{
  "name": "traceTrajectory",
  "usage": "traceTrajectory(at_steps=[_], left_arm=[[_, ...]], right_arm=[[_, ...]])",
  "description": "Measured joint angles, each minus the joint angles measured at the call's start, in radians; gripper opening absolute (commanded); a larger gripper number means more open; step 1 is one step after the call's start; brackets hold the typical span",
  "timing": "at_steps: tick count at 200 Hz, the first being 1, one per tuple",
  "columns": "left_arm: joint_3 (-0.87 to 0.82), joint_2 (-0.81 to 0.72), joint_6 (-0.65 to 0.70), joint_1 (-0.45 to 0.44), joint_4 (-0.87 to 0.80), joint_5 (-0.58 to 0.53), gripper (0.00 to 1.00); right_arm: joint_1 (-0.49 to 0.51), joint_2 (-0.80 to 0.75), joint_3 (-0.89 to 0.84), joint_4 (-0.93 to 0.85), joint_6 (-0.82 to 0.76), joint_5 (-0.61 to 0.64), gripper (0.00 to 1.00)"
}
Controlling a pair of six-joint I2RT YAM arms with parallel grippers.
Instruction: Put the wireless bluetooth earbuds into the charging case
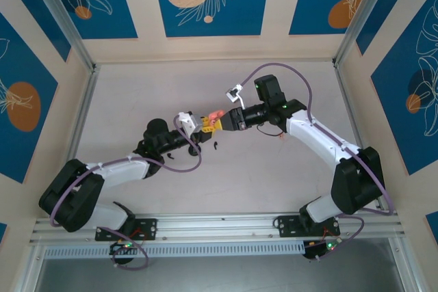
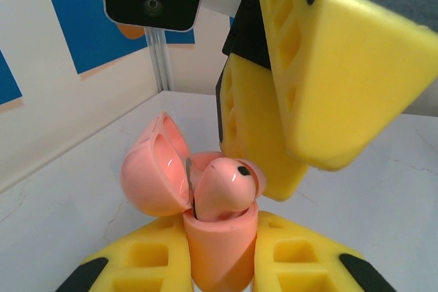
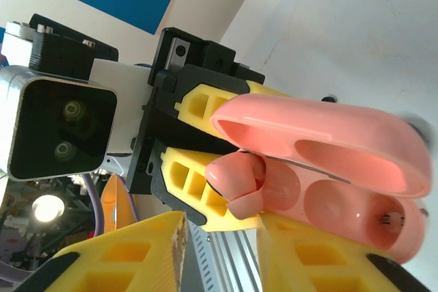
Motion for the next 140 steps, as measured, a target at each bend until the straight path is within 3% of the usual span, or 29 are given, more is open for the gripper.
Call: traceTrajectory(at_steps=[60, 140], left_arm=[[0.0, 0.0, 0.0, 0.0, 0.014, 0.0, 0.14], [0.0, 0.0, 0.0, 0.0, 0.018, 0.0, 0.14]], right_arm=[[-0.021, -0.049, 0.0, -0.016, 0.003, 0.06, 0.4], [0.014, -0.14, -0.026, 0.0, 0.089, 0.117, 0.24]])
